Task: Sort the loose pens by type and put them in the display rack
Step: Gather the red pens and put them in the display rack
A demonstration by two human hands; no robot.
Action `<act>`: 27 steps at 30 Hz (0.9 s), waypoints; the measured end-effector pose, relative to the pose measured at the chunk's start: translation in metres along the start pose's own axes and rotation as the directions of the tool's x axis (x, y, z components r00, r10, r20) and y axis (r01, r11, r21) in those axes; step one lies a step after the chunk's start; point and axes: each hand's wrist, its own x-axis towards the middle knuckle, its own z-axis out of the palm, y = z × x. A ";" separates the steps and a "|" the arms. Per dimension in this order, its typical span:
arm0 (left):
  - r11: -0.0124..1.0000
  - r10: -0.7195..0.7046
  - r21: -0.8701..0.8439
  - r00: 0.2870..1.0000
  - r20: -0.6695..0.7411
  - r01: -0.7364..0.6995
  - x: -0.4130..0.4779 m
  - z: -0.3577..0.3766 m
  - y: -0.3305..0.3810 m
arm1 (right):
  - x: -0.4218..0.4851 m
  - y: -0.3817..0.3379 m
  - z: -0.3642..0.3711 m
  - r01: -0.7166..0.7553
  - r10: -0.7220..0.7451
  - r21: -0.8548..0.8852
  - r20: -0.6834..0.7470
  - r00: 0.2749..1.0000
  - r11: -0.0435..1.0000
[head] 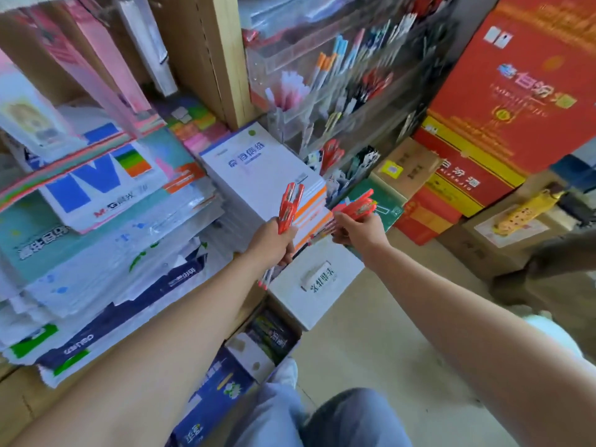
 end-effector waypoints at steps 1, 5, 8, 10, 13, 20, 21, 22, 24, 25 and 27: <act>1.000 0.000 0.001 1.000 -0.008 0.000 0.013 0.003 0.006 | 0.015 -0.004 -0.005 -0.006 0.006 0.000 -0.014 1.000 1.000; 1.000 -0.016 -0.002 0.999 -0.052 0.016 0.062 0.017 0.030 | 0.075 -0.027 -0.022 -0.009 0.006 -0.044 -0.069 0.998 0.999; 0.999 -0.045 0.009 0.993 -0.109 0.046 0.100 0.031 0.044 | 0.127 -0.047 -0.032 0.012 -0.016 -0.060 -0.063 0.998 0.998; 0.997 -0.080 -0.010 0.983 -0.164 0.080 0.122 0.041 0.051 | 0.163 -0.058 -0.036 0.021 -0.025 -0.103 -0.039 0.999 0.994; 0.991 -0.129 -0.062 0.958 -0.254 0.117 0.152 0.056 0.061 | 0.212 -0.074 -0.042 0.033 -0.027 -0.176 0.037 0.999 0.984; 0.959 -0.255 -0.224 0.876 -0.410 0.174 0.192 0.079 0.072 | 0.285 -0.103 -0.034 0.048 -0.002 -0.308 0.146 0.989 0.950; 0.955 -0.263 -0.239 0.868 -0.421 0.174 0.197 0.080 0.071 | 0.291 -0.105 -0.029 0.052 -0.004 -0.325 0.148 0.989 0.944; 0.952 -0.270 -0.254 0.860 -0.432 0.172 0.201 0.081 0.071 | 0.298 -0.106 -0.025 0.066 -0.013 -0.349 0.153 0.988 0.935; 0.945 -0.285 -0.278 0.845 -0.453 0.169 0.207 0.083 0.068 | 0.309 -0.103 -0.017 0.094 -0.031 -0.397 0.162 0.986 0.913; 0.944 -0.289 -0.283 0.838 -0.463 0.169 0.210 0.083 0.066 | 0.316 -0.099 -0.013 0.092 -0.024 -0.410 0.166 0.986 0.907; 0.948 -0.289 -0.263 0.831 -0.476 0.179 0.215 0.084 0.064 | 0.328 -0.093 -0.009 0.067 0.006 -0.429 0.168 0.986 0.901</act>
